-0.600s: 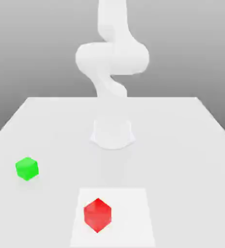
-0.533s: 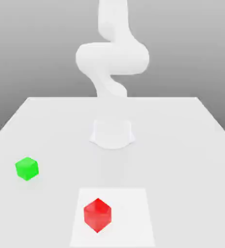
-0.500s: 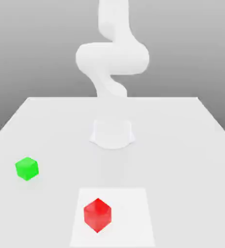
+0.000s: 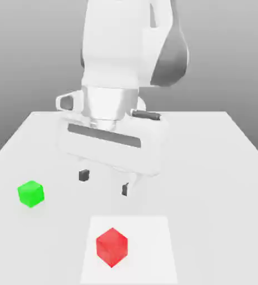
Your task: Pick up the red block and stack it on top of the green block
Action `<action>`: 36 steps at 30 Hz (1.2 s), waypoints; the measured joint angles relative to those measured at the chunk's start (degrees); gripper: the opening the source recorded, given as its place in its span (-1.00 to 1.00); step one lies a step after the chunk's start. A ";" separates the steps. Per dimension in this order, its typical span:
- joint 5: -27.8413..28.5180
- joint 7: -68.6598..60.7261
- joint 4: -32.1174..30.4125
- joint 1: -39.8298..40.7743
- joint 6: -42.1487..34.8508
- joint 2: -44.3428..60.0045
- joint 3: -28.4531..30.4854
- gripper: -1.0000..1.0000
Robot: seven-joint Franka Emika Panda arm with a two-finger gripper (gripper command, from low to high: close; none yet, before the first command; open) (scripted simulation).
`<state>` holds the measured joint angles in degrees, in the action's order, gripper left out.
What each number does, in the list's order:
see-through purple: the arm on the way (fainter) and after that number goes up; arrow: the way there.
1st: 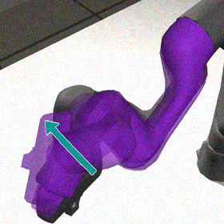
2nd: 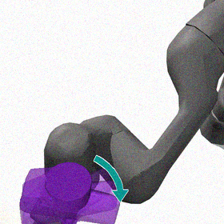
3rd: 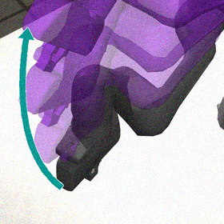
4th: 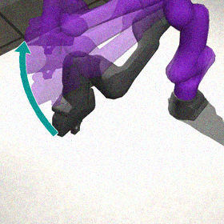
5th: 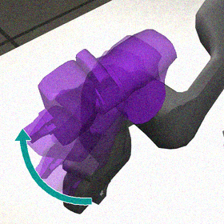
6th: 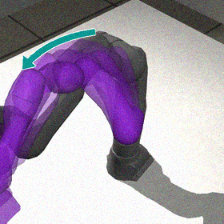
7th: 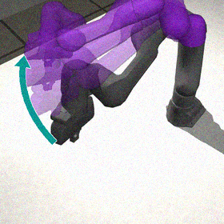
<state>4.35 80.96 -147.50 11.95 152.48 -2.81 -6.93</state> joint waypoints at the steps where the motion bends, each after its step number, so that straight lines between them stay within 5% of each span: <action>1: -0.30 1.34 -0.77 0.18 1.02 2.03 0.07 0.00; 9: 0.04 6.98 -1.95 -1.62 12.51 18.36 2.50 0.00; 10: 0.45 7.29 -1.71 -2.06 13.94 20.06 3.03 -1.00; 17: 0.59 7.44 -1.69 -2.06 14.24 20.29 3.05 -1.00; 23: -2.08 4.55 -3.35 -1.11 5.39 9.74 1.84 -1.00; 36: 9.47 -25.34 -6.77 10.48 1.54 0.81 7.79 -1.00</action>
<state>13.82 55.63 -154.27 22.43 154.02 -2.00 0.86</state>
